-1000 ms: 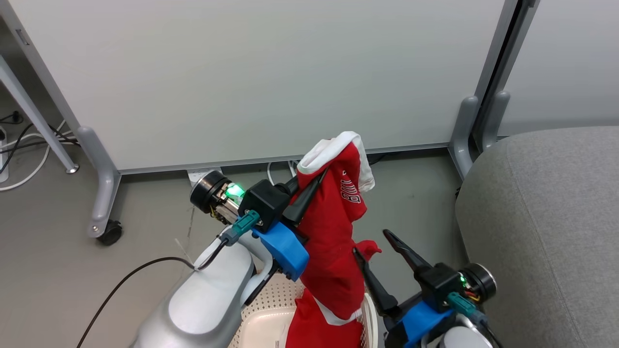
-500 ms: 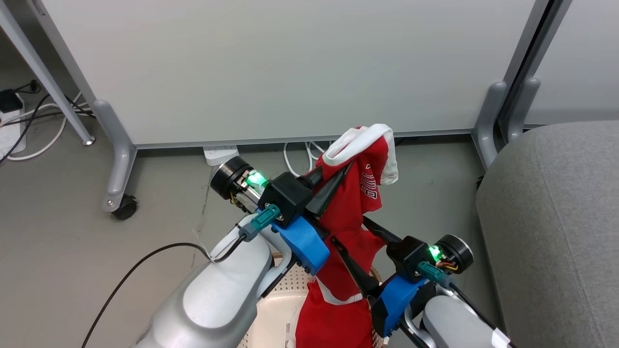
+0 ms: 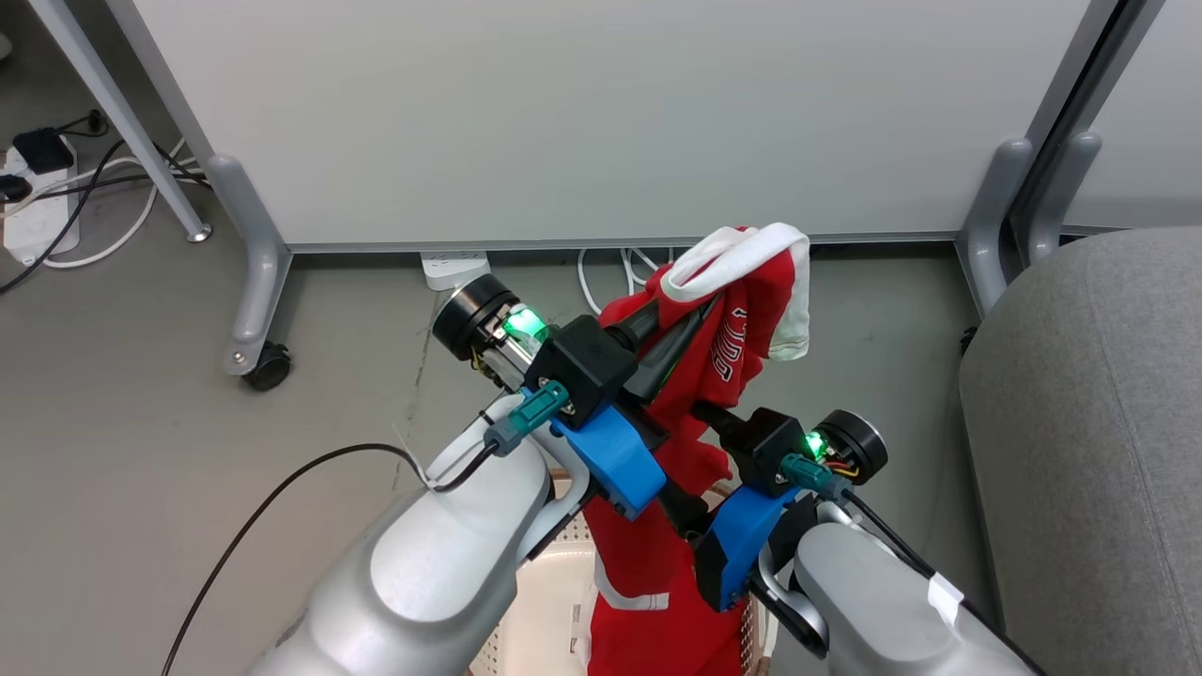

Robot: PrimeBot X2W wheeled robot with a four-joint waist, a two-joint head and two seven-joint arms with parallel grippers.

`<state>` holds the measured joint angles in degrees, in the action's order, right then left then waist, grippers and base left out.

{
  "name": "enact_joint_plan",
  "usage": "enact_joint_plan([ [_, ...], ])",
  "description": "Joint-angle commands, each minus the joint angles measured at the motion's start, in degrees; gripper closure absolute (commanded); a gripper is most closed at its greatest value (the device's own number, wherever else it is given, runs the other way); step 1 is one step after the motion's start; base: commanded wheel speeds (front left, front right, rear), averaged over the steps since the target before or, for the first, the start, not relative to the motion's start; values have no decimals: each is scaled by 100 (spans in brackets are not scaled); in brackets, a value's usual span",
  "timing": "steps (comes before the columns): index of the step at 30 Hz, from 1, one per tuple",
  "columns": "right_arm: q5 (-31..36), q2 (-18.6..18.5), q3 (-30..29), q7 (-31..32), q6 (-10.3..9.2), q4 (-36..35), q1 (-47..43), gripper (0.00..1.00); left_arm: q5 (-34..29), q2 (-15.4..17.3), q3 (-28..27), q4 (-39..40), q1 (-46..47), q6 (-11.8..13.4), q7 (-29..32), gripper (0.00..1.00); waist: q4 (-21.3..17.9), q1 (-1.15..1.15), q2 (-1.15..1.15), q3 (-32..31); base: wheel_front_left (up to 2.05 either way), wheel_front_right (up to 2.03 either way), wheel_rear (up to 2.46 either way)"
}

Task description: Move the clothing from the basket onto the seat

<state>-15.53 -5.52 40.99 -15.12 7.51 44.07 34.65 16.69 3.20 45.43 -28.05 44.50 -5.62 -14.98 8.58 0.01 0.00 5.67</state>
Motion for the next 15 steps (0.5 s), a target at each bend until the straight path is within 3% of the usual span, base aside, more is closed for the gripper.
enact_joint_plan([
  [1,-57,31,29,-6,-4,18,121,0,28,6,16,27,59,25,-21,100,17,-1,0,18,0,0,0],
  [9,-453,103,250,-6,-4,47,305,0,82,-11,53,53,171,60,-27,100,91,-1,0,86,0,0,0],
  [11,-524,109,297,-6,-4,0,308,100,95,-14,54,46,180,72,-28,100,94,-1,0,90,0,0,0],
  [15,-629,78,347,-6,-4,-86,311,100,115,-15,27,43,154,97,-28,100,80,-1,0,79,0,0,0],
])
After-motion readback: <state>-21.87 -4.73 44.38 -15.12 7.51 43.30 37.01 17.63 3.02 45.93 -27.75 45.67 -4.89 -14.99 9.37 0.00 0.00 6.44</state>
